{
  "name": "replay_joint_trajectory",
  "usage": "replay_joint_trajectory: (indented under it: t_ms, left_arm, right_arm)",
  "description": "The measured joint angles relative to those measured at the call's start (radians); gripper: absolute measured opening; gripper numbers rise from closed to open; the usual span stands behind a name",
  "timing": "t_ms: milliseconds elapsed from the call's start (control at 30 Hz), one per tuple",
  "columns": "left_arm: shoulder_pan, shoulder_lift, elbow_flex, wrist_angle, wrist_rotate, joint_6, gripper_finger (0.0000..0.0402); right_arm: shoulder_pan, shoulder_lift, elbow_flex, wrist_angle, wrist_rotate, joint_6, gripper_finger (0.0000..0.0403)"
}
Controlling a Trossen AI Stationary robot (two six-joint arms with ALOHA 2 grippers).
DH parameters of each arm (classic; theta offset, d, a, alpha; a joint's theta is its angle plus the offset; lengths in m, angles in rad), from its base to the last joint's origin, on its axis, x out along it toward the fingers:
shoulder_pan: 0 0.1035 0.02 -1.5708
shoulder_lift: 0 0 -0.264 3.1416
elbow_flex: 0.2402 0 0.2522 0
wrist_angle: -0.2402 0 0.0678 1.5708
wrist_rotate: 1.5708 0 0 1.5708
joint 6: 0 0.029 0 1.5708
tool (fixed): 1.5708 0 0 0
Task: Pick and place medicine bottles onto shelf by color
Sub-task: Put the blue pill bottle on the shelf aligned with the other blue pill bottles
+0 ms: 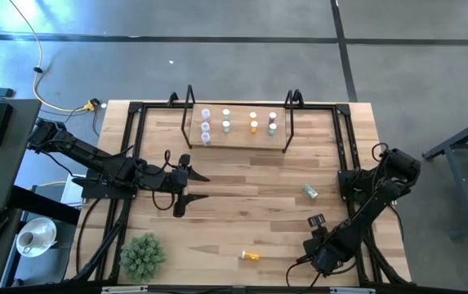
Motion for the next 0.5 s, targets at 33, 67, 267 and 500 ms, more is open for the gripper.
replay_joint_trajectory:
  t_ms: [33, 67, 267, 500]
  left_arm:
    - [0.0, 0.0, 0.0, 0.0, 0.0, 0.0, 0.0232]
    - [0.0, 0.0, 0.0, 0.0, 0.0, 0.0, 0.0232]
    - [0.0, 0.0, 0.0, 0.0, 0.0, 0.0, 0.0232]
    - [0.0, 0.0, 0.0, -0.008, 0.0, 0.0, 0.0232]
  right_arm:
    - [-0.005, 0.0, 0.0, 0.006, 0.011, 0.011, 0.0079]
    - [-0.011, -0.002, -0.001, 0.016, 0.025, 0.014, 0.0079]
    - [-0.087, -0.003, 0.02, 0.093, 0.166, 0.041, 0.008]
    - [-0.24, -0.005, 0.068, 0.221, 0.204, 0.039, 0.008]
